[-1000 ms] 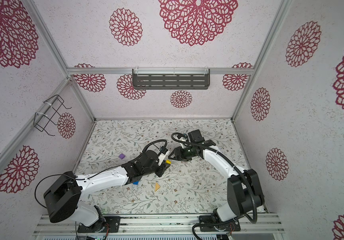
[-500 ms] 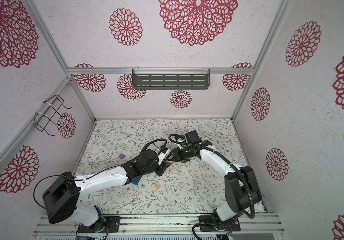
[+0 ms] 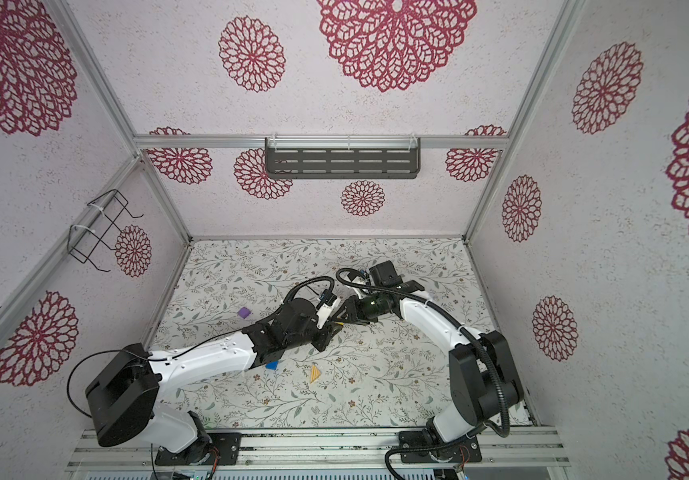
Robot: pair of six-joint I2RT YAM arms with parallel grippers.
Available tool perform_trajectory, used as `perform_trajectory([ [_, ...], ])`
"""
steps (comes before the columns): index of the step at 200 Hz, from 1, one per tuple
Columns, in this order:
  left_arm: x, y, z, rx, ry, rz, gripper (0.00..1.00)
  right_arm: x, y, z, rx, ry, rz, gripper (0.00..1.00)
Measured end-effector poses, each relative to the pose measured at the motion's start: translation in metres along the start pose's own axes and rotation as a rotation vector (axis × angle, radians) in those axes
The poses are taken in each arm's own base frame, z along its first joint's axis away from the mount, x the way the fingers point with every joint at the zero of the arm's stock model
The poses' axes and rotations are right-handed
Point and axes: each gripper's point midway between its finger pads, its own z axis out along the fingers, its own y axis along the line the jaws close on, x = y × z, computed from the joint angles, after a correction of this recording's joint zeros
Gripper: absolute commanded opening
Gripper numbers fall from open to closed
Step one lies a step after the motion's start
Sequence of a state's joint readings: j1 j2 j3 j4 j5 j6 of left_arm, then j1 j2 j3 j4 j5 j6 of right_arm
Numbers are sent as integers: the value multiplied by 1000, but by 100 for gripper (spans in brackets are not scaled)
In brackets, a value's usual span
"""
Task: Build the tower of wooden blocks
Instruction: 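Close the right gripper on the yellow cylinder held by the left gripper, then open the left gripper and draw it back while the right gripper holds the cylinder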
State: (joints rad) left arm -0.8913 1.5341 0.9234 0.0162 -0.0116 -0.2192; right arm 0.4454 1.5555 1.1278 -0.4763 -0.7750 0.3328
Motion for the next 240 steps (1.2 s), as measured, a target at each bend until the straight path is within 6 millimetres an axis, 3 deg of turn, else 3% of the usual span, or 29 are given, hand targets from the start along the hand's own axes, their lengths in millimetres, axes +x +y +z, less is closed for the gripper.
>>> perform_trajectory([
  [37,0,0,1,-2,2,4,32,0,-1,0,1,1,1,22],
  [44,0,0,1,-2,1,5,39,0,-1,0,1,0,1,22],
  [53,0,0,1,-3,1,6,60,0,-1,0,0,0,1,21],
  [58,0,1,1,-4,0,10,67,0,-1,0,4,-1,2,21],
  [85,-9,1,0,-11,-24,7,79,-2,-5,0,19,-7,5,21],
  [136,-15,12,-8,-74,-57,3,89,-21,-6,-13,76,-61,-4,20],
  [191,-25,49,-57,-271,-161,-136,96,-45,-30,-39,333,-139,8,20],
  [202,-21,57,-68,-305,-171,-176,100,-47,-37,-46,401,-150,12,20],
  [240,0,85,-98,-418,-138,-317,97,-53,-52,-65,583,-184,11,19],
])
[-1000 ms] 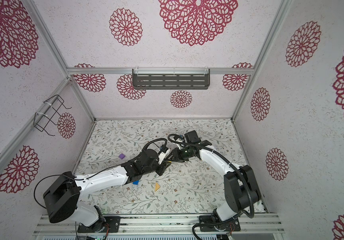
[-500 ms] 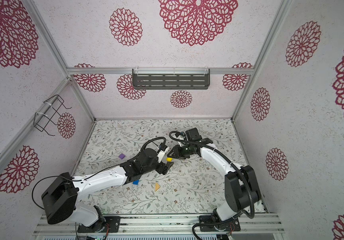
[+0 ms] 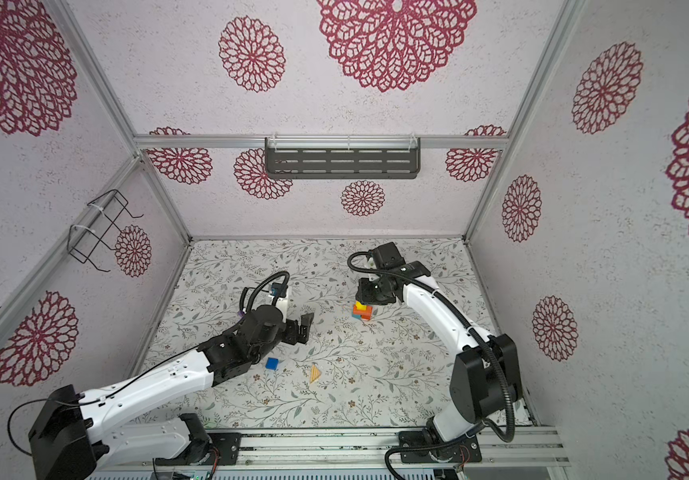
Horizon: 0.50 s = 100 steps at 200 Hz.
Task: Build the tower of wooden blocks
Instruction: 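Open the left gripper and draw it back while the right gripper holds the cylinder, then carry the yellow cylinder with the right gripper over the stack and lower it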
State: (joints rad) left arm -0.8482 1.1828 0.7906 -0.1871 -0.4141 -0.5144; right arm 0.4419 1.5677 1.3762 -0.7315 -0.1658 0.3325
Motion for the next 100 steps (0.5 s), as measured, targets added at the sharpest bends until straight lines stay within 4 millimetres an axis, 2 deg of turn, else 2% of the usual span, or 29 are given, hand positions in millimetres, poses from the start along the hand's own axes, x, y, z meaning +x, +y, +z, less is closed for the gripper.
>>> perform_trajectory([
  [40,21,37,-8,-136,87,-77,97,-5,-10,5,121,-4,-23,19],
  [100,53,70,-9,-239,182,-134,97,-13,-13,20,213,-3,-47,18],
])
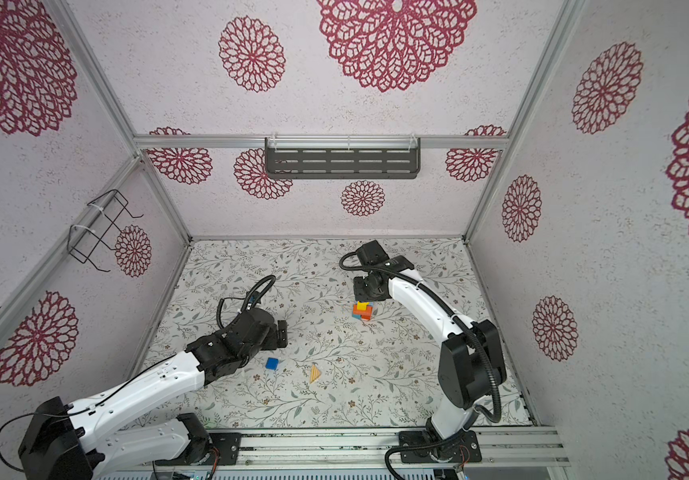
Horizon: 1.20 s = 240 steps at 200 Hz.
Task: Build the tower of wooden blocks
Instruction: 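Carry the yellow cylinder with the right gripper over the stack and lower it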
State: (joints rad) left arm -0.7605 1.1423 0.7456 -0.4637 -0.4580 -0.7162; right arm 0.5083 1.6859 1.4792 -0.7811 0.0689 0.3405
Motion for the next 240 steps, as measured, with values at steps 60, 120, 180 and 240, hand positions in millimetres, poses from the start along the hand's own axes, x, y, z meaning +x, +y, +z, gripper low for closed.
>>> perform_trajectory([
  [60,10,10,3,-21,21,-9,97,-5,2,13,43,1,-17,18],
  [120,15,20,-3,4,-3,-35,97,-9,5,21,38,-34,-7,18],
  [180,19,19,-1,23,-3,-44,97,-1,2,37,42,-37,-8,18],
  [240,18,18,-1,33,-7,-49,97,-7,3,38,38,-68,-5,18],
])
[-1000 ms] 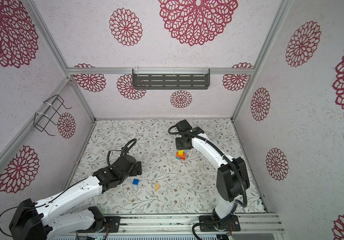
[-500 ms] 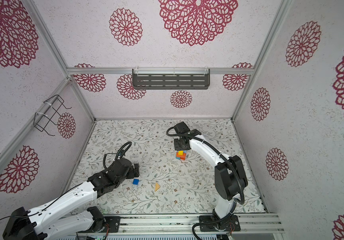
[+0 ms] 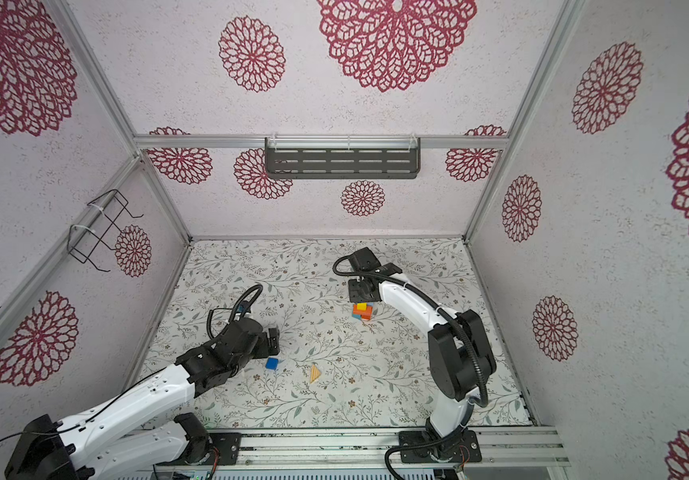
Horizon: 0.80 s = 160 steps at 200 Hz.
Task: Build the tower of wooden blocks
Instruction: 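Carry the yellow cylinder with the right gripper over the stack and lower it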
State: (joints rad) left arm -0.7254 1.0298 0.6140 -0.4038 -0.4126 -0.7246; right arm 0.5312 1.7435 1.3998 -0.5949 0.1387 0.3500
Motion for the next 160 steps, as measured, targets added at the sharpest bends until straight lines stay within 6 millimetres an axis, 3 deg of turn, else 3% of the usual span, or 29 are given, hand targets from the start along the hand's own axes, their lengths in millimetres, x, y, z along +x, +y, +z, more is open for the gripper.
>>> perform_trajectory([
  [160,-8,0,-6,15,-41,-4,97,1,-2,12,21,5,-1,20],
])
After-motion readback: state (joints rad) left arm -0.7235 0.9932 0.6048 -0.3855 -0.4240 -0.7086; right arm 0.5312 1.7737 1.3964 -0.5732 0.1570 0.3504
